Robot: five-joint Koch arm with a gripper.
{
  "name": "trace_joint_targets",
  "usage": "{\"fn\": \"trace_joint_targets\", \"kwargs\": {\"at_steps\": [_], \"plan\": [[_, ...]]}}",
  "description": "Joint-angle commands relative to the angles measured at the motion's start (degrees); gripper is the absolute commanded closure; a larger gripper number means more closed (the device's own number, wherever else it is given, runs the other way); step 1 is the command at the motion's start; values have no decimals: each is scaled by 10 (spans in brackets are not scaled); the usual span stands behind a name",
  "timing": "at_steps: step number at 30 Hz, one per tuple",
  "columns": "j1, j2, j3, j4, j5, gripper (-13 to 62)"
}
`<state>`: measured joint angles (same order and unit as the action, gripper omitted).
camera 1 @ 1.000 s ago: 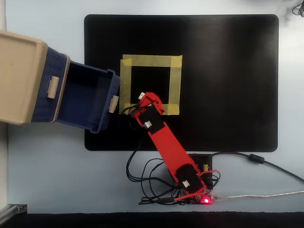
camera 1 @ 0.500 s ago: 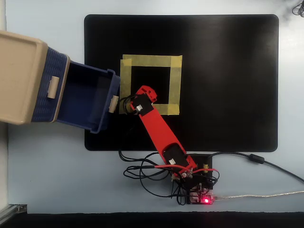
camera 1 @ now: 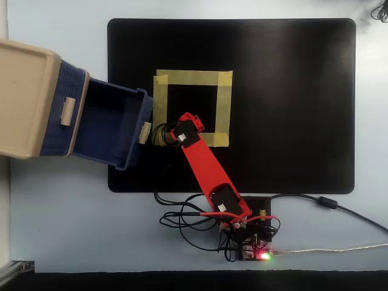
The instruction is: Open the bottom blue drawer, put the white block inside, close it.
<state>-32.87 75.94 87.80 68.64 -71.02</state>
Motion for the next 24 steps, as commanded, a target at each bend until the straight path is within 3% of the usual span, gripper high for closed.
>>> {"fn": "trace_joint_targets", "kwargs": {"at_steps": [1,9,12,20,24], "plan": [[10,39,-5,-1,-47,573],[33,201,-74,37,-71,575],[14,206,-190,69,-243,575],[-204,1,-527,73,-784,573],[-220,-88,-609,83,-831,570]]}}
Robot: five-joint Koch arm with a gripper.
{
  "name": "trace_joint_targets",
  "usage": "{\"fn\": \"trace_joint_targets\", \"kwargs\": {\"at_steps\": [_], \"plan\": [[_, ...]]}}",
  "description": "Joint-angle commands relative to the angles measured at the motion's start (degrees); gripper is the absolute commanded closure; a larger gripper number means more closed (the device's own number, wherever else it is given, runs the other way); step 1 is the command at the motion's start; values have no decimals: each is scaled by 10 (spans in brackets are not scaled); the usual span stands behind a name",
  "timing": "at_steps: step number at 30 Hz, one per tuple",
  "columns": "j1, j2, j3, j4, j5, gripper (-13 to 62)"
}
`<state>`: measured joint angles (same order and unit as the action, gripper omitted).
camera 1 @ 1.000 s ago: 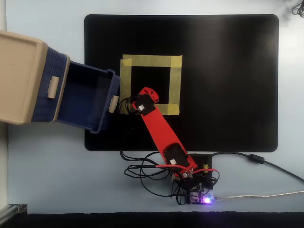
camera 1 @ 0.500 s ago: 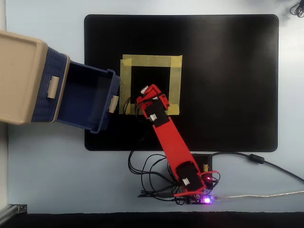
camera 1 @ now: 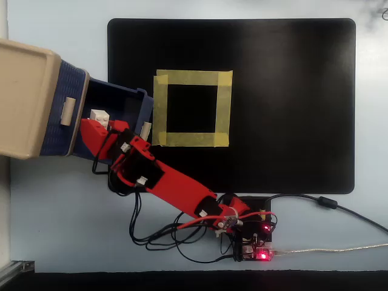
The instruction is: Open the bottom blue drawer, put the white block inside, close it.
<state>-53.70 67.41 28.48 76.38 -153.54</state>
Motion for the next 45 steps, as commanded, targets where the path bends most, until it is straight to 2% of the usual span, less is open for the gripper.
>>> {"fn": "trace_joint_targets", "kwargs": {"at_steps": [1,5,6,8,9,10,11,15,21,25,28,34,40,45], "plan": [[-20,-6,-14,11,-4,570],[-27,-18,-13,51,-1,563],[-28,-25,-14,57,4,502],[-28,-43,-13,58,11,307],[-28,-51,-13,58,11,232],[-28,-61,-13,61,11,174],[-28,-62,-13,67,11,161],[-25,-37,-21,123,10,157],[4,138,1,371,36,157],[55,175,120,392,126,157],[72,172,206,367,135,157],[28,61,198,242,89,153],[-25,-81,17,121,4,151],[-60,-222,-166,9,-7,147]]}}
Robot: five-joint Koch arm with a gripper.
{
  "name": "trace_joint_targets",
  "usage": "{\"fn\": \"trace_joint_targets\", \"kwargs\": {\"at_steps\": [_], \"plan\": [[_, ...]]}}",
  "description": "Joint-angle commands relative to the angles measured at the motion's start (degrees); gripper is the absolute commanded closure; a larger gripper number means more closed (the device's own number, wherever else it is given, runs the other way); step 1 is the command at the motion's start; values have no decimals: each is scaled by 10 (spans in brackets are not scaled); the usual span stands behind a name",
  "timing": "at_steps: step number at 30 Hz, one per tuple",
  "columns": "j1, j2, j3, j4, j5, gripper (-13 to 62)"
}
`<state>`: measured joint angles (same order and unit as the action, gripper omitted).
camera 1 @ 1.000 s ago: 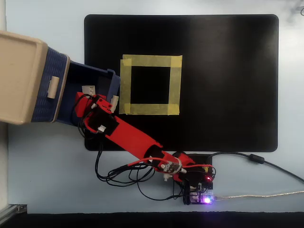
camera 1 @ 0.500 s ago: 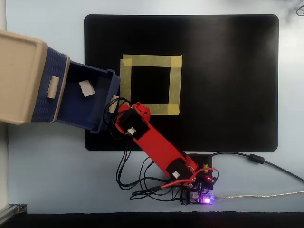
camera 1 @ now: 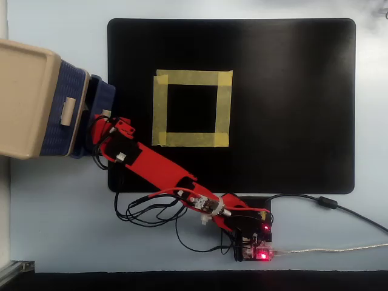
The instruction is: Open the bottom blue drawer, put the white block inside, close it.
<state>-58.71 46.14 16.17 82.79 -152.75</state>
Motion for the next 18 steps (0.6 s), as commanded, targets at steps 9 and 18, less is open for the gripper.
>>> {"fn": "trace_joint_targets", "kwargs": {"at_steps": [9,18], "plan": [[-4,-10,-143,55,-15,147],[229,406,122,345,192,155]]}}
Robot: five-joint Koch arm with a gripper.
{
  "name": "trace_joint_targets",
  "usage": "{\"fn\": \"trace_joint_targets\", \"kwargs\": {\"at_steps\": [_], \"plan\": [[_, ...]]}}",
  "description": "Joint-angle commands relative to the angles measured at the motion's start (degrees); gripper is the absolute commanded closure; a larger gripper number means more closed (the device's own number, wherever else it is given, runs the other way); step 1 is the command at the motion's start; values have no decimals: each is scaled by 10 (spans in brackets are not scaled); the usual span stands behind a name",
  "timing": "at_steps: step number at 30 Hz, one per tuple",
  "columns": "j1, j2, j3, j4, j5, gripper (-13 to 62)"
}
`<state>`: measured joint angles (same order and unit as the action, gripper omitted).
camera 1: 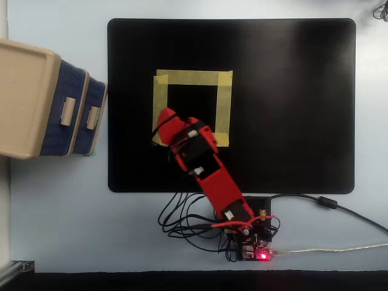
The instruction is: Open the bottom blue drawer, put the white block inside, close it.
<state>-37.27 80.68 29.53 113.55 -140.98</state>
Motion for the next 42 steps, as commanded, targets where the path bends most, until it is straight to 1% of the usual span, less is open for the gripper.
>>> {"fn": "trace_joint_targets", "kwargs": {"at_steps": [1,2,6,10,14,17,19,26,42], "plan": [[43,113,56,37,129,156],[94,163,141,34,208,156],[301,282,428,-18,482,157],[432,396,720,-158,644,156],[491,517,984,-308,715,154],[493,540,1092,-335,719,150],[493,541,1121,-325,717,153],[494,540,1129,-185,715,145],[491,540,1126,-189,716,145]]}}
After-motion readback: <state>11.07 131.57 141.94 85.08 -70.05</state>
